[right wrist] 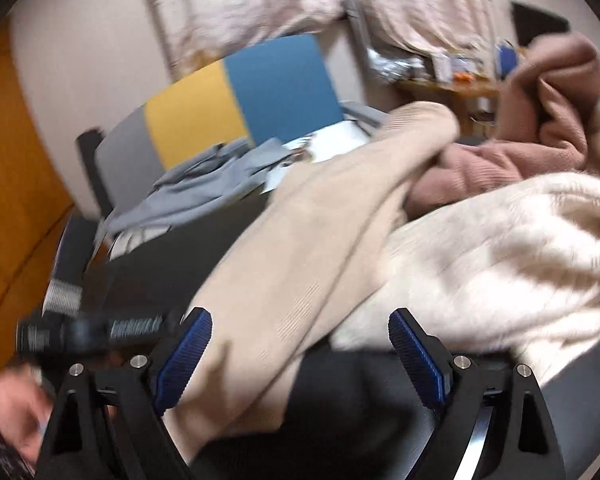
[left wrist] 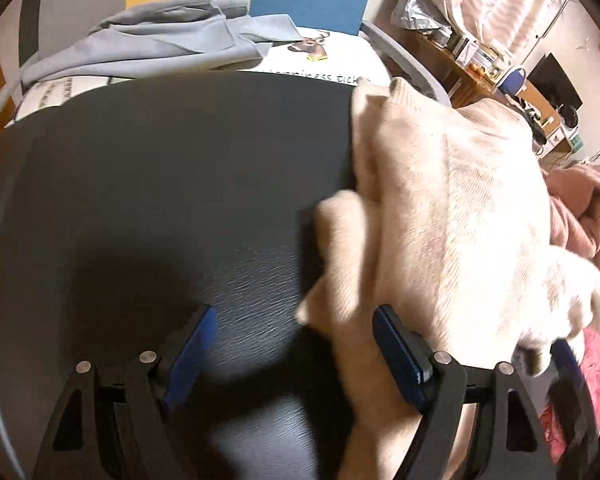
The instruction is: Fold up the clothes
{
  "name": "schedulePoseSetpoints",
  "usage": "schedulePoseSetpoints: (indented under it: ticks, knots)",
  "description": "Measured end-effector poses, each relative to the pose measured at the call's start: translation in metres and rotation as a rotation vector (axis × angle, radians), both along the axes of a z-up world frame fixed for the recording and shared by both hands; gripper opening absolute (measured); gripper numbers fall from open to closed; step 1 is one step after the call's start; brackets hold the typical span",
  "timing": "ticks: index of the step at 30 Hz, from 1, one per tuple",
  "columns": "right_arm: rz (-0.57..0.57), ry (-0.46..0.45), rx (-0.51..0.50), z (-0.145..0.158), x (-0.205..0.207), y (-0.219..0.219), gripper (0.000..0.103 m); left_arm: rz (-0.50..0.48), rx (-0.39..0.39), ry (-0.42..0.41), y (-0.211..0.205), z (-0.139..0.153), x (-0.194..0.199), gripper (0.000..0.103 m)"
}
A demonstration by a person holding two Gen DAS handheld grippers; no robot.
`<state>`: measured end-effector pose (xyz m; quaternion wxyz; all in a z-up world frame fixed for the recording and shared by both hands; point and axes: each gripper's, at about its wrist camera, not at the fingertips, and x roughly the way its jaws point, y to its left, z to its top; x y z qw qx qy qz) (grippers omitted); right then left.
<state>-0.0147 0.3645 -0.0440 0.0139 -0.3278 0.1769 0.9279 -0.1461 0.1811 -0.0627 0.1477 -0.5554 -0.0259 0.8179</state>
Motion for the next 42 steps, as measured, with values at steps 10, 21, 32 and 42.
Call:
schedulePoseSetpoints:
  ticks: [10,21,32,42]
  knots:
    - [-0.091,-0.173,0.050,-0.010,-0.129,0.033,0.061,-0.134,-0.119,0.079,0.045,-0.015,0.001,0.065]
    - [0.086,-0.044,0.025,0.041,-0.110,-0.025,0.020,-0.200,-0.043,0.224,-0.019,0.053,0.008,0.008]
    - [0.287,-0.074,-0.022,0.023,-0.064,-0.146,0.020,0.025,-0.006,0.302,-0.164,0.088,0.019,0.008]
    - [0.439,-0.245,-0.050,-0.048,-0.040,-0.216,0.020,0.144,-0.051,0.272,-0.250,0.048,0.065,0.008]
